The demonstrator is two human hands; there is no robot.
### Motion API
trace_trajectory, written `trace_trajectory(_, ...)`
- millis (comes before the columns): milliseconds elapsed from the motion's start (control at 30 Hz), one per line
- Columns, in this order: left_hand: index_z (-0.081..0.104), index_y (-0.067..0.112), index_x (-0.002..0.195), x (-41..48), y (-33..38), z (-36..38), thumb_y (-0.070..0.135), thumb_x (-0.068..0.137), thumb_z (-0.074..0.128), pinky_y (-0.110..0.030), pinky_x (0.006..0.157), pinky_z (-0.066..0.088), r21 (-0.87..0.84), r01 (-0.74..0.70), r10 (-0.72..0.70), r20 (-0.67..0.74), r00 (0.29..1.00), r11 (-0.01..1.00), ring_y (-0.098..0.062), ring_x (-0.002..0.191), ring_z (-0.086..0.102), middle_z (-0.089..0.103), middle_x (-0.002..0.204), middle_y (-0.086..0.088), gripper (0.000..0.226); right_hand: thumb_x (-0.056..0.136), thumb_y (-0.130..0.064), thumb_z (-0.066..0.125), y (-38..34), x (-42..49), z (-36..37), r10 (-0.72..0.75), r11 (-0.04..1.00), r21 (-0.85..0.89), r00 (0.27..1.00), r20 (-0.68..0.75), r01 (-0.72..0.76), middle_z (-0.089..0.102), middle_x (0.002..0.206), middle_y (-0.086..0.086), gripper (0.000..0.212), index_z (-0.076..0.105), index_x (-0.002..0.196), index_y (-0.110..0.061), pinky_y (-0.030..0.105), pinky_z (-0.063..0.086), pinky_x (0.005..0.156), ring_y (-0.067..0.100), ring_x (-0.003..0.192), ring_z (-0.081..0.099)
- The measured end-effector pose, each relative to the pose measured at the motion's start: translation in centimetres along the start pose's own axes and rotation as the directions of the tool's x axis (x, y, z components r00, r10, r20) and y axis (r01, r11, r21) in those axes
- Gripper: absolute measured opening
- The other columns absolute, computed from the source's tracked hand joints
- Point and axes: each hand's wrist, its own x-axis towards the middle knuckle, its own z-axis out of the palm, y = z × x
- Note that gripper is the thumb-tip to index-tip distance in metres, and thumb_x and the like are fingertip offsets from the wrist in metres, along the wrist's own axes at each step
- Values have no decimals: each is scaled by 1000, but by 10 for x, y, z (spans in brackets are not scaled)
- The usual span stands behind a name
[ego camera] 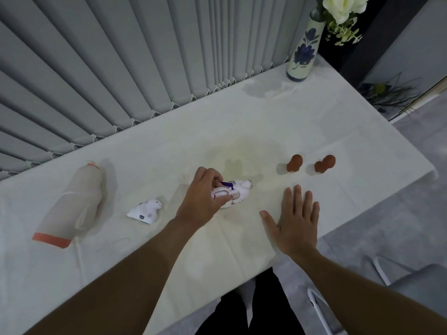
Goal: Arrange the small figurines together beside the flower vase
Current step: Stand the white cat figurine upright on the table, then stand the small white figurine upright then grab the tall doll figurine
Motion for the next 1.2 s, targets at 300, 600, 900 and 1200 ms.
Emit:
trace_trajectory(300, 49, 18, 135, -18, -14, -24, 37, 75, 84, -27, 91, 48, 82, 62, -67, 68, 995, 995, -8, 111, 53, 40, 124, 10, 72, 89, -77, 46, -28, -25, 8, -124, 984, 120, 990, -66, 131, 29, 164, 24, 100, 29, 154, -3, 55, 17, 126, 41, 153, 24)
trace_trajectory(600, 49, 12, 141, -56, -62, -92, 50, 92, 61, -42, 111, 41, 356, 247, -203, -159, 966, 901, -27, 129, 52, 52, 140, -9, 63, 95, -59, 59, -113, -65, 37, -705, 670, 228, 702, -102, 707, 49, 156, 4, 66, 54, 143, -13, 44, 34, 120, 27, 145, 42)
trace_trajectory(900, 31, 13, 153, -80, -109, -114, 41, 85, 73, -39, 113, 35, 281, 528, -517, -120, 848, 802, -30, 141, 40, 36, 155, -11, 85, 98, -70, 43, -149, -41, 39, -806, 589, 113, 591, 13, 800, 30, 168, 4, 83, 36, 157, -13, 48, 22, 125, 26, 157, 21)
trace_trajectory(1200, 45, 16, 147, -60, -122, -112, 47, 81, 76, -33, 106, 39, 71, 599, -596, -60, 801, 797, -22, 134, 49, 51, 145, -7, 79, 95, -68, 52, -151, -41, 36, -781, 614, 160, 624, -19, 773, 31, 167, 1, 83, 37, 157, -15, 49, 25, 124, 25, 156, 25)
